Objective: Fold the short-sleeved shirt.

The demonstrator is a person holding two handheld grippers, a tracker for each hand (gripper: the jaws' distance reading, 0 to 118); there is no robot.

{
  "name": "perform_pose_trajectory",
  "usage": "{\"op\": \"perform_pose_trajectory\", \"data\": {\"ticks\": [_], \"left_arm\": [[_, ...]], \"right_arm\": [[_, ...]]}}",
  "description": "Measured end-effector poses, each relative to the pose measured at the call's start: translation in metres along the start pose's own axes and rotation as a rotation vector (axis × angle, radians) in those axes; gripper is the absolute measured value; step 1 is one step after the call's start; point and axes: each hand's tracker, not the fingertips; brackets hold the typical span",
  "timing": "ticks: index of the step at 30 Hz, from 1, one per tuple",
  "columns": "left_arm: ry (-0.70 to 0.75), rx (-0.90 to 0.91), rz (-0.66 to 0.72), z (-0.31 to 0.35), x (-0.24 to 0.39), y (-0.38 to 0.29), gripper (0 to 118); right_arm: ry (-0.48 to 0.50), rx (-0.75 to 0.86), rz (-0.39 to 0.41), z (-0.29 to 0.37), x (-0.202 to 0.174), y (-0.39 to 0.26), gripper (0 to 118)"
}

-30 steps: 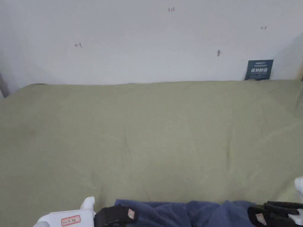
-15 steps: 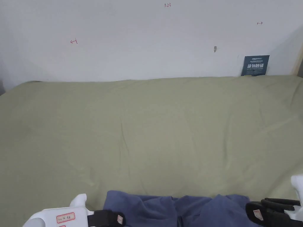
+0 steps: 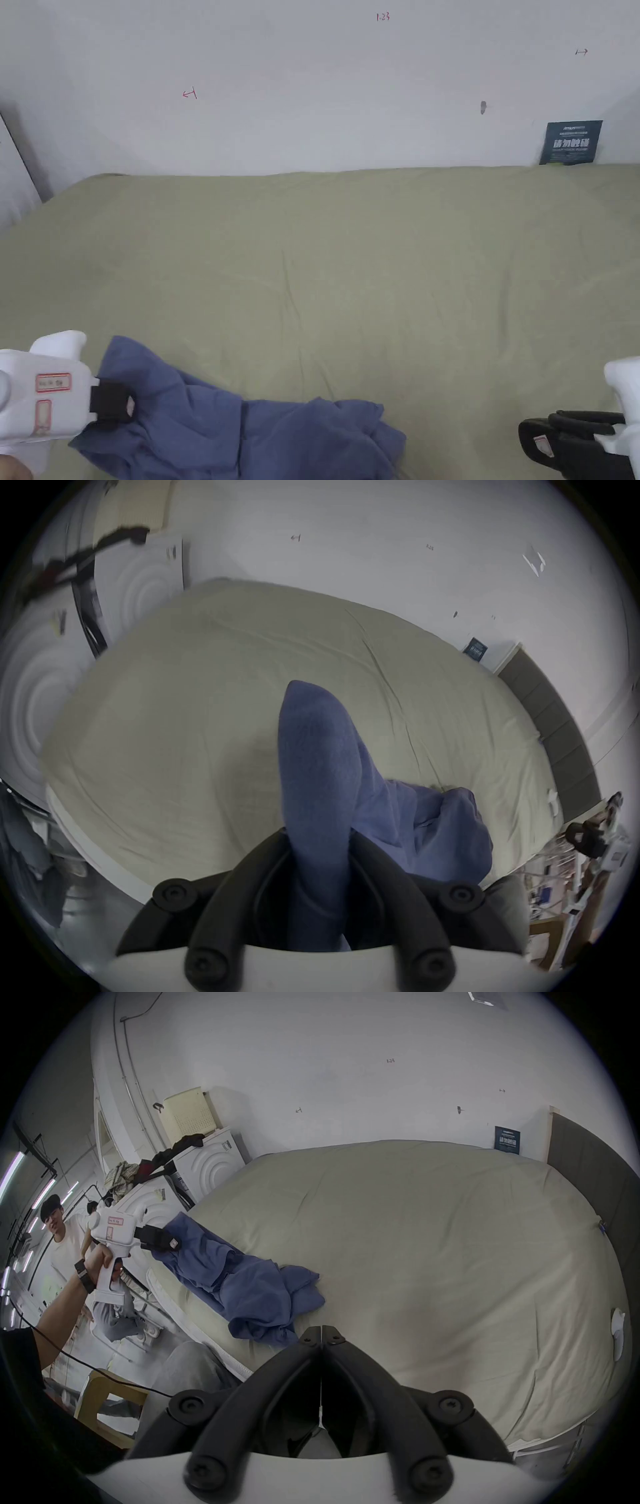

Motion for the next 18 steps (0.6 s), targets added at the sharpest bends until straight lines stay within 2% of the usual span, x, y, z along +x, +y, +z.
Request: {"op": "perform_pose_trajectory", "data": {"ticks": [9,15,18], "left_arm": [[-0.288,-0.056,-0.053,-0.028,0.093,-0.004,10],[-0.292,-0.142,-0.142,-0.066,0.159,-0.011,10],[-0.286,-0.188,-0.166,-0.077,0.172,-0.02,11]], "right_arm": [[0.015,0.022,-0.002,0.014,0.011,-0.003,0],[-0.007,0.044,-0.031,0.03,0.028,-0.011,0],[-0.017,0.047,-0.04,0.036,0.034,-0.016,0]]}}
